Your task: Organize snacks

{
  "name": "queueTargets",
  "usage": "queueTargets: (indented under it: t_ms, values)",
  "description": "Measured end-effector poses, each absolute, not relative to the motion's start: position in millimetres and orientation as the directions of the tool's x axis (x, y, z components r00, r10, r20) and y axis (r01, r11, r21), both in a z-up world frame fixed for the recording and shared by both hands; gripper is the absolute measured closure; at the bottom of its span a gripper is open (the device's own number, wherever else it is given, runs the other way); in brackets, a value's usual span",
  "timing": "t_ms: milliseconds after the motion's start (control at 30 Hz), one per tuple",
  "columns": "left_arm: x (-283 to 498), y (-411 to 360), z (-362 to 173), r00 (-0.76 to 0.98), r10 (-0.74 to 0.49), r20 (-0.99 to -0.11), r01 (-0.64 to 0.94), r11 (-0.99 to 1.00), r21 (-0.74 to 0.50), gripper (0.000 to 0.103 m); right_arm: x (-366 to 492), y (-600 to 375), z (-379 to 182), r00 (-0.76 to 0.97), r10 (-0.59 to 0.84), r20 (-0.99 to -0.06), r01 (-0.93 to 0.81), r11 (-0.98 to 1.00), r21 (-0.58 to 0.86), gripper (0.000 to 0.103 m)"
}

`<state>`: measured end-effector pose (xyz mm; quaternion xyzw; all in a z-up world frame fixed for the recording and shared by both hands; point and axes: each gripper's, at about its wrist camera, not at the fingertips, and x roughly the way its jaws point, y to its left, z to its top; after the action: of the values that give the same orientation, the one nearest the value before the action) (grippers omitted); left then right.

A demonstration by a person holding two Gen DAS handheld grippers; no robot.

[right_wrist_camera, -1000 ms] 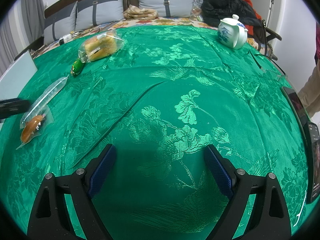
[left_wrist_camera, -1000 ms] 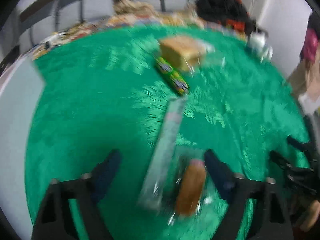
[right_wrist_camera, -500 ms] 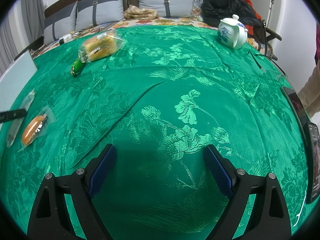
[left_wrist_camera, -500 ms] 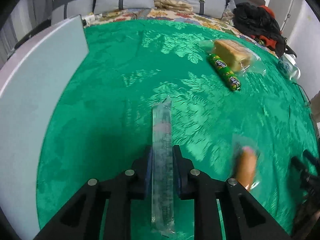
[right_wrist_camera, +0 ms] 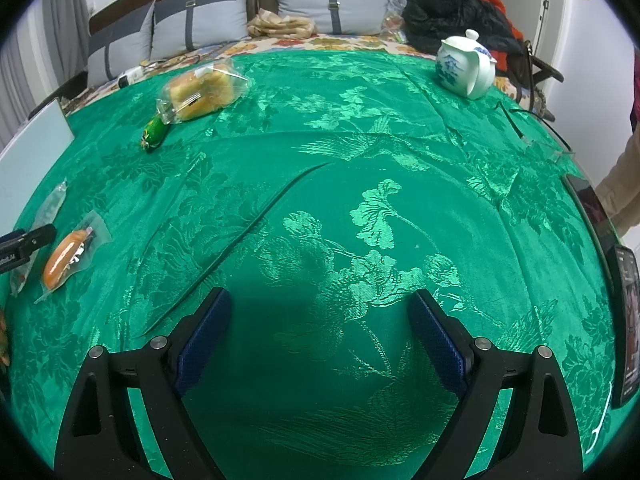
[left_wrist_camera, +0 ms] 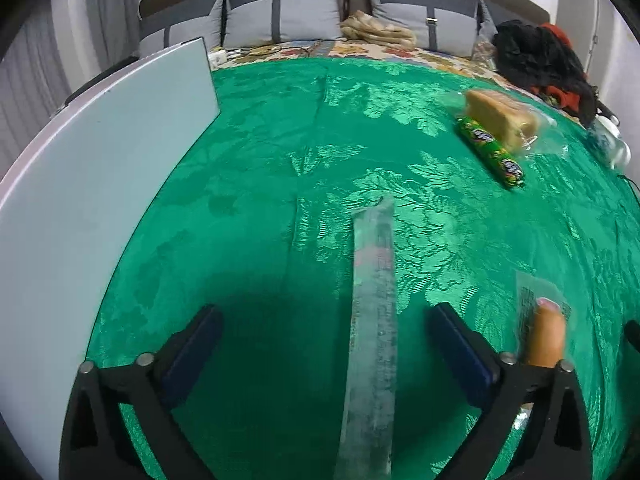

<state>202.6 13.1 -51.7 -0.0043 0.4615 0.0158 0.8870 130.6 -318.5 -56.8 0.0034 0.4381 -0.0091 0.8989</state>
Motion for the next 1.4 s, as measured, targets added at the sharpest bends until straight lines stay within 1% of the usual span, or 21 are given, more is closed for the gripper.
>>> queueTargets:
  t_ms: [100, 267, 1400]
  values:
    - [202.3, 14.4, -52.1, 0.573, 0.018, -0.820, -0.026, 1.000, 0.004, 0.000, 130.6, -318.5, -56.9, 0.616, -0.014, -0.788, 0.020, 1.000, -0.002, 0.010]
    - [200.0, 26.5, -53.0, 0.572, -0.022, -0.820, 0.037, 0.999, -0.001, 0.000, 130.6, -318.5, -57.0, 0.616, -0.014, -0.788, 0.020, 1.000, -0.002, 0.010]
    - [200.5, 26.9, -53.4, 0.573, -0.023, -0.820, 0.037, 0.999, -0.002, 0.000, 130.0, -318.4, -57.0, 0.617, -0.012, -0.787, 0.020, 1.000, 0.000, 0.010]
